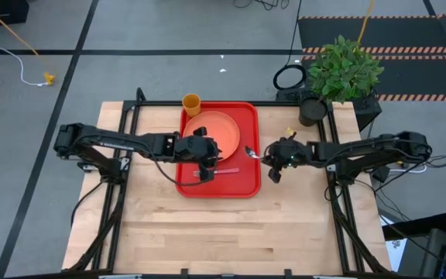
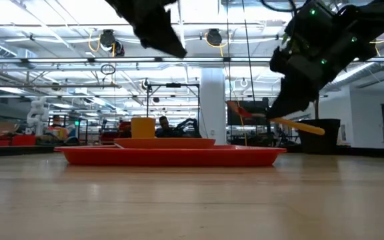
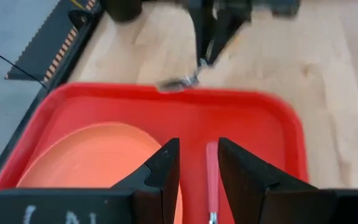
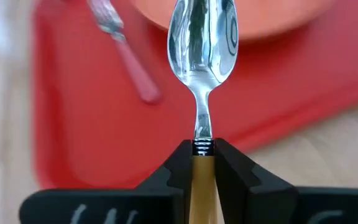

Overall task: Pick and place plate/cup/fork/spoon on tray
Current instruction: Put the yellow spoon on the red serving tray to the left side of the pink fork

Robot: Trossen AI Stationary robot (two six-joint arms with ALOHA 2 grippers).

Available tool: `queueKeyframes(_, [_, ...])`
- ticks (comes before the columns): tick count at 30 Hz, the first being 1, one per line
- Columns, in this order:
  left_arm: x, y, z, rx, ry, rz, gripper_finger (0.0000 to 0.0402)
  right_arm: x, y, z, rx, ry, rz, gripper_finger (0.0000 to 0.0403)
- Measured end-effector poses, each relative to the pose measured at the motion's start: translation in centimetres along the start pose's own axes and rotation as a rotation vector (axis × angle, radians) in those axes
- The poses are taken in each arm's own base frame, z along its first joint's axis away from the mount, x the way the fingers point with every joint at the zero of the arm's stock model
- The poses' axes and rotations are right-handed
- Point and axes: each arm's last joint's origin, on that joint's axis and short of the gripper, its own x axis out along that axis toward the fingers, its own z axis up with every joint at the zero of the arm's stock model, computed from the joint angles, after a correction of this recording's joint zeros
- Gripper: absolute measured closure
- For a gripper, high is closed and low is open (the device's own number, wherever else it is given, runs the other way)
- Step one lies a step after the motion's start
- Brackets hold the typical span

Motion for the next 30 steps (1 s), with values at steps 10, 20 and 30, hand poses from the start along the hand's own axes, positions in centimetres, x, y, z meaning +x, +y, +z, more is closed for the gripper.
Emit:
queueKeyframes(10, [-2.9, -1.0, -0.8, -0.067, 0.05, -0.038, 0.0289, 0.4, 3.1, 2.2, -0.159, -0.174, 0.159, 0.0368])
queueKeyframes(20, [-4.9, -3.3, -1.5, -0.034, 0.068, -0.004, 0.0289, 4.3, 7.2, 5.1, -0.294, -0.128, 0.202, 0.0367])
queueKeyframes(30, [-6.2, -5.3, -2.1, -0.018, 0.064, 0.034, 0.0289, 10.4, 11.2, 6.4, -0.47, -0.082, 0.227, 0.0367])
